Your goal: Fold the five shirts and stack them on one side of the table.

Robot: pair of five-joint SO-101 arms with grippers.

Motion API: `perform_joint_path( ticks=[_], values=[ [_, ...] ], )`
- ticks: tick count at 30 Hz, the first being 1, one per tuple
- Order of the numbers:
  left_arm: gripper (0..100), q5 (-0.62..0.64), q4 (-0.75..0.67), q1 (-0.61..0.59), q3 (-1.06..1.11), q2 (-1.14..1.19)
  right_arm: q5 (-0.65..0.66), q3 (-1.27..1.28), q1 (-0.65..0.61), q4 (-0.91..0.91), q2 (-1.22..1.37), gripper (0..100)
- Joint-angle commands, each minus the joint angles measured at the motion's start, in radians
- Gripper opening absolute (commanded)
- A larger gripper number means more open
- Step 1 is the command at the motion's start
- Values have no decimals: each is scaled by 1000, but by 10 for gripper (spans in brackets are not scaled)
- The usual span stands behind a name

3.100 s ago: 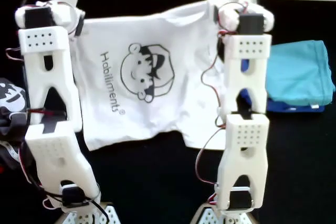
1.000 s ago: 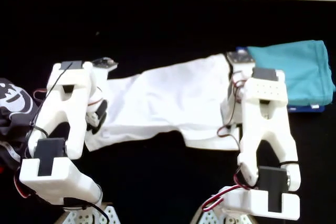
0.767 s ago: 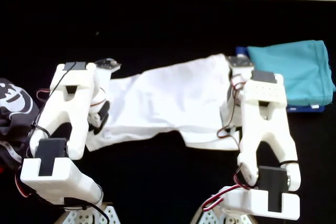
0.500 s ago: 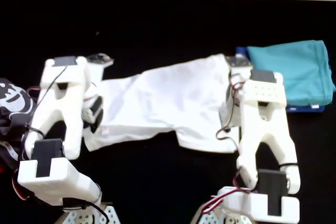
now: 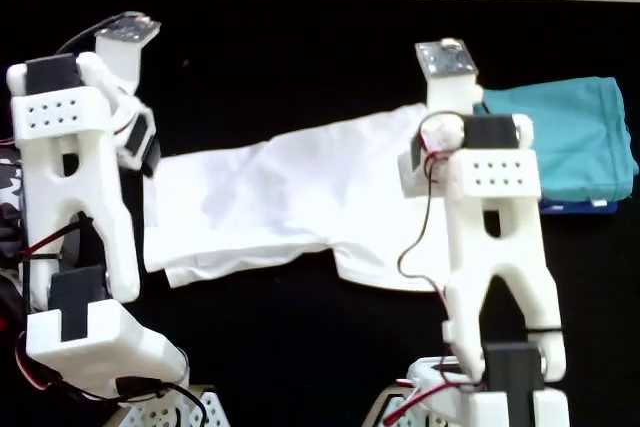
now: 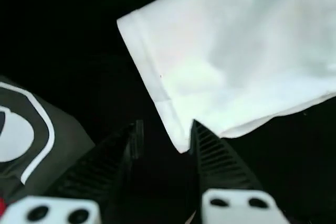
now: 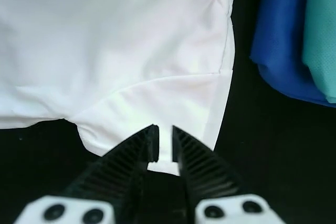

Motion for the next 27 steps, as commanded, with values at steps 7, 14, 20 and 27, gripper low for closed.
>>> perform_joint_path(
  ticks=[7,14,20,27],
  values=[
    [9,51,-315,88,33,318,-20,-447,-33,-96,398,5],
    [9,127,-318,88,-119,492,-17,-786,-67,-211,826,5],
    [9,123,-292,38,-147,575,-15,-1038,19,-225,1142,5],
    [9,121,-284,-96,-444,694,-15,-1316,96,-223,1336,5]
  ],
)
